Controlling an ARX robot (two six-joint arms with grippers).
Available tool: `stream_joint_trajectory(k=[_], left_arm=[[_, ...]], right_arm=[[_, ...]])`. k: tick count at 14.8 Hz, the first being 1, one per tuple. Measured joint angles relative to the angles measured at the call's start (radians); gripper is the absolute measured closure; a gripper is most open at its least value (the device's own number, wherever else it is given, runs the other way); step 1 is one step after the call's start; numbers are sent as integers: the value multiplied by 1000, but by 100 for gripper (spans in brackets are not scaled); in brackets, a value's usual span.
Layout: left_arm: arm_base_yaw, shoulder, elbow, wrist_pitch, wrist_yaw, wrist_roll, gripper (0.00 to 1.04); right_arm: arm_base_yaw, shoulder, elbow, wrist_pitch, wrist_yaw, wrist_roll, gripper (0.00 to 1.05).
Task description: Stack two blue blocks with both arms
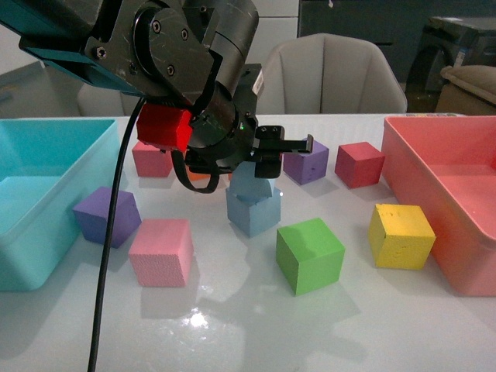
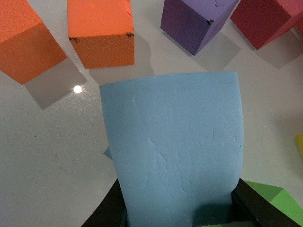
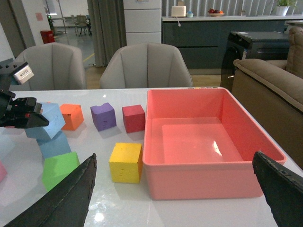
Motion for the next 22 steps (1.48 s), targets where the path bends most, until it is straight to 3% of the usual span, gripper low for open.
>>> stream_joint_trajectory(k=[5, 6, 7, 13, 17, 18, 19, 20, 22], left_arm=[[-3, 29, 11, -5, -13, 0, 66], [-6, 35, 15, 27, -18, 3, 19], [-6, 35, 15, 43, -22, 6, 6], [2, -167, -80, 206, -13, 1, 7], [-98, -536, -341, 396, -41, 99, 7], [-114, -581, -409, 518, -148, 128, 12], [-100, -668, -533, 623, -305, 147, 24], [-45, -786, -687, 688, -385, 158, 37], [53, -938, -876, 756, -356, 159, 58]], right_arm=[[0, 0, 0, 0, 0, 0, 6], [0, 0, 0, 0, 0, 0, 6], [0, 0, 0, 0, 0, 0, 6], [0, 0, 0, 0, 0, 0, 6], [0, 0, 0, 0, 0, 0, 6], [0, 0, 0, 0, 0, 0, 6], [0, 0, 0, 0, 0, 0, 6], [0, 0, 0, 0, 0, 0, 6], [0, 0, 0, 0, 0, 0, 6]])
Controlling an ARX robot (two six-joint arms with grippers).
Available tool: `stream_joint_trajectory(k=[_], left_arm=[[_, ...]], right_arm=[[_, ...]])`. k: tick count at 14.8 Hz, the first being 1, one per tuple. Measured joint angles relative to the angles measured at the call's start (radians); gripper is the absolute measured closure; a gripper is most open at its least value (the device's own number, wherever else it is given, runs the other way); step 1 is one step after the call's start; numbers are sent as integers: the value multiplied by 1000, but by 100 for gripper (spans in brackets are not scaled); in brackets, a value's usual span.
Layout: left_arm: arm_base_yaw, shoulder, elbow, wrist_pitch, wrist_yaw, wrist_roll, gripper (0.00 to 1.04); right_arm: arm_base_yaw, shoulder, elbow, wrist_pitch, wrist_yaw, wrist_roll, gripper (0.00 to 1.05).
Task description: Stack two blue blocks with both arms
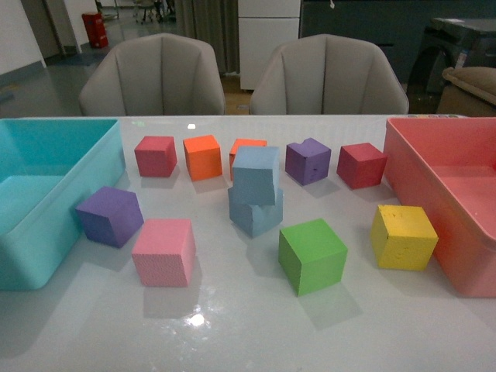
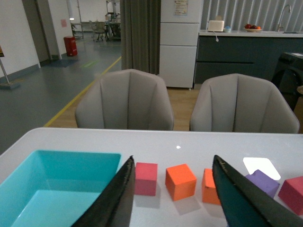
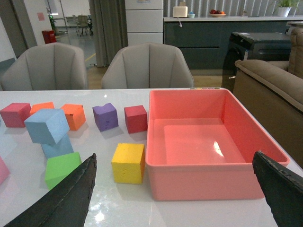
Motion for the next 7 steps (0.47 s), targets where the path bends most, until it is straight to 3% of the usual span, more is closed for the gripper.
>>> stream_joint_trajectory(k=[2, 4, 7], left_arm=[[39, -72, -133, 18, 70, 0, 77], [109, -164, -270, 34, 144, 1, 103], [187, -293, -383, 34, 217, 3, 103]], right_arm=[[0, 0, 0, 0, 0, 0, 6], [0, 0, 0, 0, 0, 0, 6], [0, 0, 0, 0, 0, 0, 6]])
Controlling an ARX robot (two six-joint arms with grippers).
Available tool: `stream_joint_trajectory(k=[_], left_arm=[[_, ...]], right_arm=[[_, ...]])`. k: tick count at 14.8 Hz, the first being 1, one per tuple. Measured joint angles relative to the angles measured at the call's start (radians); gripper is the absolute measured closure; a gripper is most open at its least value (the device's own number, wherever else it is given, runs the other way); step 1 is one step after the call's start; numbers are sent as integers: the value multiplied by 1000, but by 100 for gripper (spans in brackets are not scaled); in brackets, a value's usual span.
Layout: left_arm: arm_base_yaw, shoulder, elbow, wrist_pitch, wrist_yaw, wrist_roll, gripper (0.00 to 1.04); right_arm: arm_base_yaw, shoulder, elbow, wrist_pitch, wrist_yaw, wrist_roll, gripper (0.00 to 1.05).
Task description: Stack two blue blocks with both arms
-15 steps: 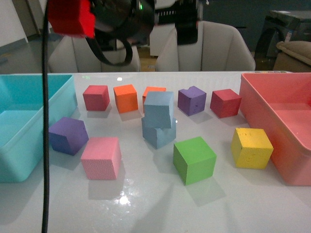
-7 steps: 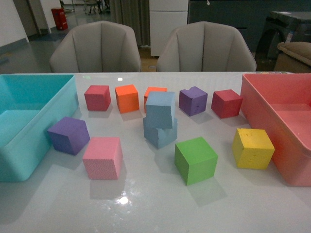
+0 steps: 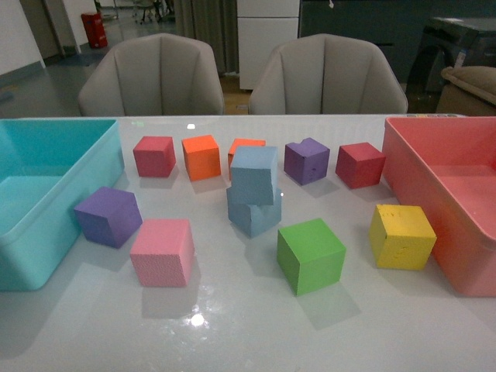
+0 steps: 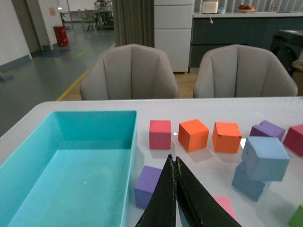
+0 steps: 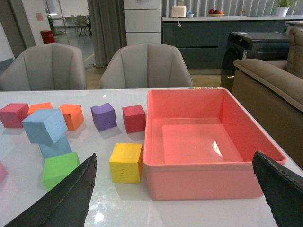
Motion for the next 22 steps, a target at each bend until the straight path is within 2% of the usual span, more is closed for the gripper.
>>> stream_joint_trajectory(k=[8, 9, 11, 13, 14, 22], left_arm=[[113, -257, -150, -116, 121, 0, 103], [161, -290, -161, -137, 182, 1, 103], [209, -351, -179, -180, 191, 0, 103], [197, -397, -189, -214, 208, 1, 103], [199, -404, -220, -157, 208, 1, 103], [200, -617, -225, -384, 207, 1, 103]], right_arm=[[0, 0, 0, 0, 0, 0, 6], [0, 0, 0, 0, 0, 0, 6], [0, 0, 0, 0, 0, 0, 6], [0, 0, 0, 0, 0, 0, 6], [0, 0, 0, -1, 0, 0, 6], [0, 0, 0, 0, 0, 0, 6]])
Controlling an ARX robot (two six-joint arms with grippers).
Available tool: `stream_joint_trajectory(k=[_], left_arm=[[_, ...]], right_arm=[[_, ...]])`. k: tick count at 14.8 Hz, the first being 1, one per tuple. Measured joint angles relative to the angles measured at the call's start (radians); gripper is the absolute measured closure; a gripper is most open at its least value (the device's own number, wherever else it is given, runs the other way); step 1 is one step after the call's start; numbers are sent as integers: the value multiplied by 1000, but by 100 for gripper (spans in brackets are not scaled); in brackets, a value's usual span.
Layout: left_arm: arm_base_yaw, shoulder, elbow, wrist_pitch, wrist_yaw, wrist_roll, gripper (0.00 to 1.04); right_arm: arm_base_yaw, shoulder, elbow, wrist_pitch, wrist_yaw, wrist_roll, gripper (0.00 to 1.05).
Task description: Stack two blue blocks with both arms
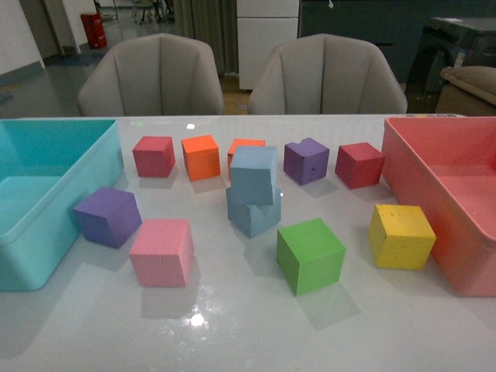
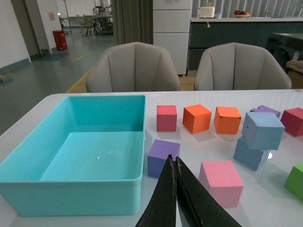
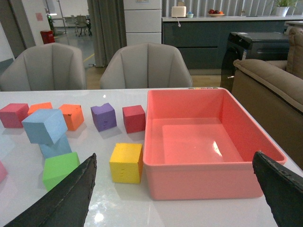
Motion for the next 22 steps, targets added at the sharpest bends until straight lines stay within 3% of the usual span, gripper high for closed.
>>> stream_joint_trajectory(k=[8, 9, 11, 15, 21, 22], left_arm=[[0, -164, 0, -167, 0, 0, 103], [0, -269, 0, -322, 2, 0, 103], [0, -312, 1, -328, 2, 0, 103], [0, -312, 0, -322, 0, 0, 56], [0, -312, 0, -322, 0, 0, 39], [0, -312, 0, -322, 0, 0, 32]], right_arm=[[0, 0, 0, 0, 0, 0, 6], [0, 0, 0, 0, 0, 0, 6], [0, 0, 0, 0, 0, 0, 6], [0, 0, 0, 0, 0, 0, 6], [0, 0, 0, 0, 0, 0, 6], [0, 0, 0, 0, 0, 0, 6]])
